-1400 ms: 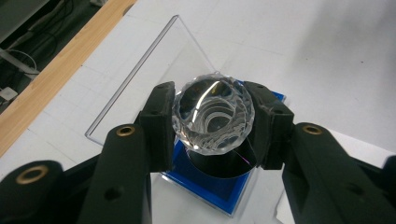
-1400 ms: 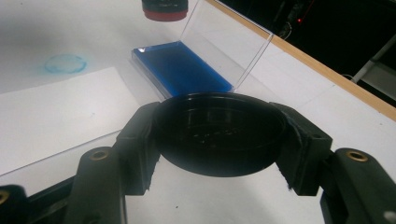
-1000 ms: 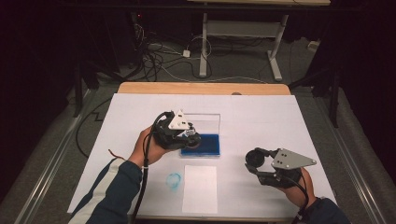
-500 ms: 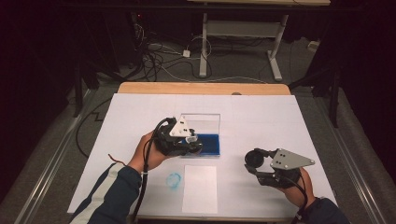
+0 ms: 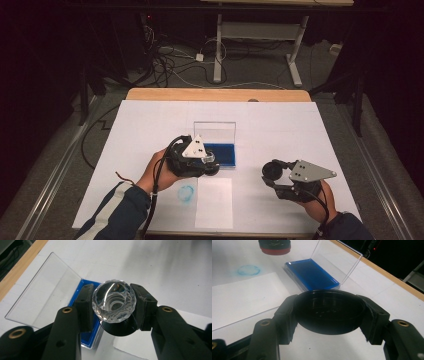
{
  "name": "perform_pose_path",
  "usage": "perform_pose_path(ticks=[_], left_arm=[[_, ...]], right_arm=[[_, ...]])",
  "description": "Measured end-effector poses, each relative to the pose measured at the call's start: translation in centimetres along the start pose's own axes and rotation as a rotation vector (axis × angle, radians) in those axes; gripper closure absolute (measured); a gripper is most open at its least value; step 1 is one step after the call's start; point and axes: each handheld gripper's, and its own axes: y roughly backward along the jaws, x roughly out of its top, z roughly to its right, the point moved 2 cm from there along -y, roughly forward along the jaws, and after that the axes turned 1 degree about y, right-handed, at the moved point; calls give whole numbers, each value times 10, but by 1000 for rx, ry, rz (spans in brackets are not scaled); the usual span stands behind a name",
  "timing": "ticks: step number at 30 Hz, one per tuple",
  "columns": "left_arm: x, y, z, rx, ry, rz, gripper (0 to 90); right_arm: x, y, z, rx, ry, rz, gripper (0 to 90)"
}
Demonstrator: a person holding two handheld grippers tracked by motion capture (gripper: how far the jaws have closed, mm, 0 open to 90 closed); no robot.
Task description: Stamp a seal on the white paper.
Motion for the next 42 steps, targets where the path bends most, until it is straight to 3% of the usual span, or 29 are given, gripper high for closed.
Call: perform_pose_path(ticks=[11,22,29,42], left_arm=[[-7,-3,13,-35,-13,-16,547],[-15,-8,31,-57,-14,0,548],[-20,-20,41,-98,-28,-27,547],[-30,-33,52,-129,-52,-71,547]], right_arm=[[-1,-1,-3,2,11,-10,387],[0,-2,-8,6,20,-17,387],[0,-2,-9,8,28,-22,386],[-1,-4,-11,9,39,-34,386]])
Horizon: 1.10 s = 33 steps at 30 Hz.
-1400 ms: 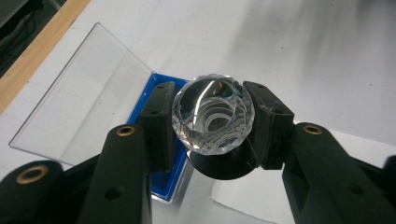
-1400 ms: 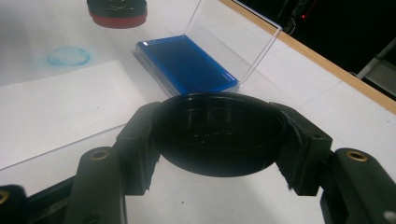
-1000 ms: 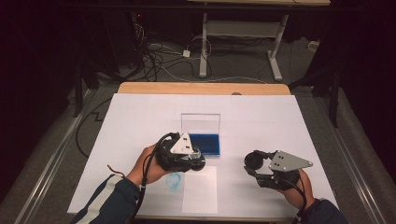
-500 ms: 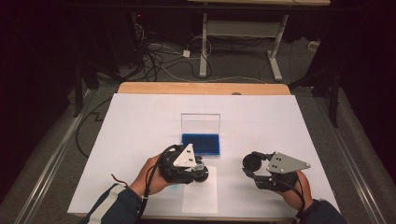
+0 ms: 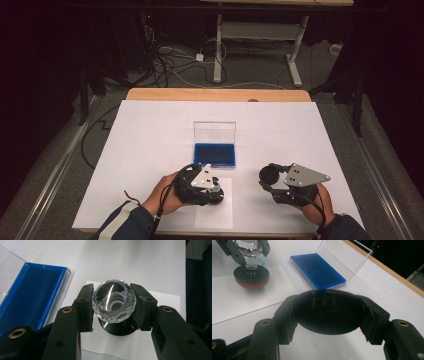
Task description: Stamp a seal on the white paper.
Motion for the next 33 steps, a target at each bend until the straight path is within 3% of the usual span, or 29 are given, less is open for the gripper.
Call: perform_pose_path(ticks=[17,33], left_arm=[[-9,-10,1,-17,5,-17,547],[-11,-13,-2,-47,36,8,548]], right_arm=[[0,-1,-1,3,9,-3,387],[0,0,-2,7,12,-5,386]])
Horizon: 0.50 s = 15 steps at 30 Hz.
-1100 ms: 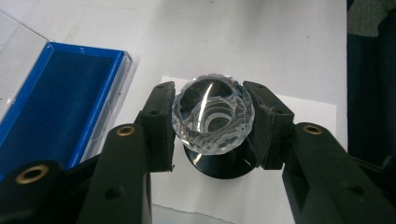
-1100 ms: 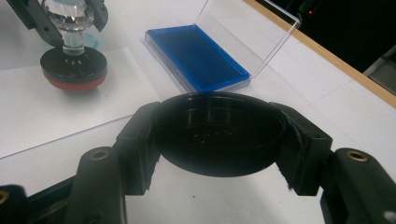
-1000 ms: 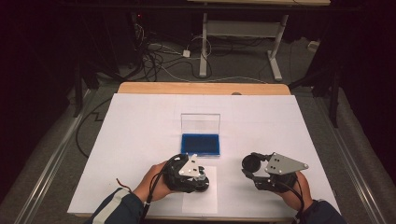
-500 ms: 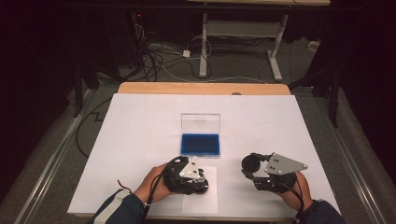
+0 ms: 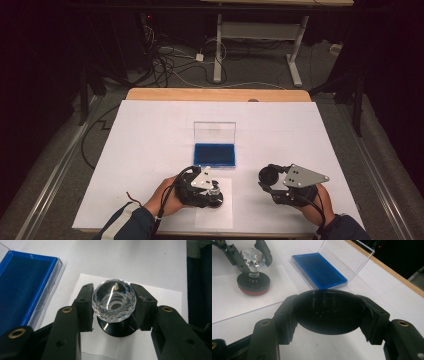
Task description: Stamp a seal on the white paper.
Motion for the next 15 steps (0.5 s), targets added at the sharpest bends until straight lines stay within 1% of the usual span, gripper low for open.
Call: perform_pose_path(ticks=[5,10,15], left_arm=[[1,-2,3,9,-19,-3,548],[0,-2,3,9,-19,-5,547],[-1,-3,2,-2,-3,8,547]], right_arm=[[0,0,0,2,1,-3,386],[0,0,-1,1,1,-2,387],[0,-1,-1,4,2,-4,386]])
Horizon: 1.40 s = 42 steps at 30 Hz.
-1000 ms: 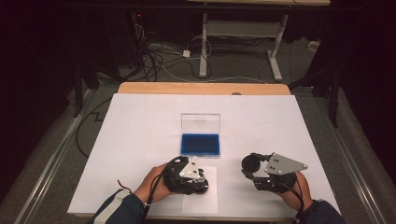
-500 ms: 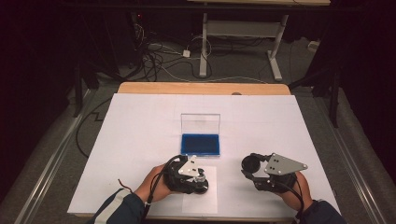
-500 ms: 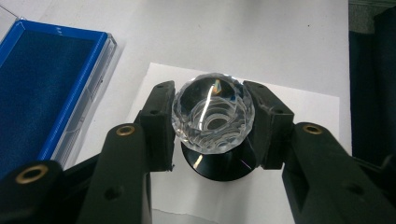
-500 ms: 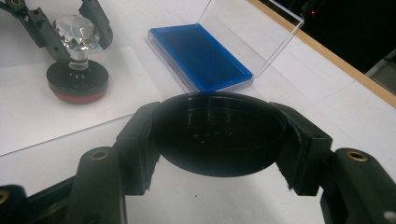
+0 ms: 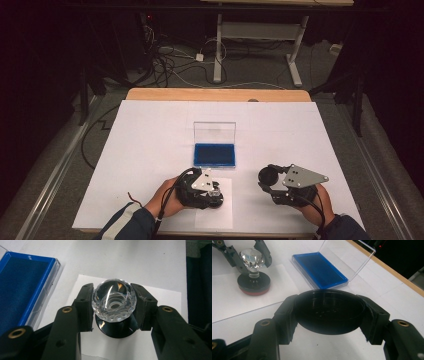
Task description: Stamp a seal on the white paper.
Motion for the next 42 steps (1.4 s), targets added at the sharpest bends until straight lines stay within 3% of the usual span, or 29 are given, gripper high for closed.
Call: perform_pose_path(ticks=[13,24,31,33,42], left_arm=[[-3,-1,2,-3,0,17,545],[0,-1,3,0,-8,-9,545],[6,1,3,23,-32,-50,545],[9,5,2,11,-22,-24,545],[25,29,-6,60,-40,9,545]], right_arm=[[0,0,0,2,-1,1,386],[0,0,-1,4,-2,1,386],[0,1,1,2,-10,9,386],[0,2,1,3,-12,8,386],[0,2,1,0,-11,10,386]])
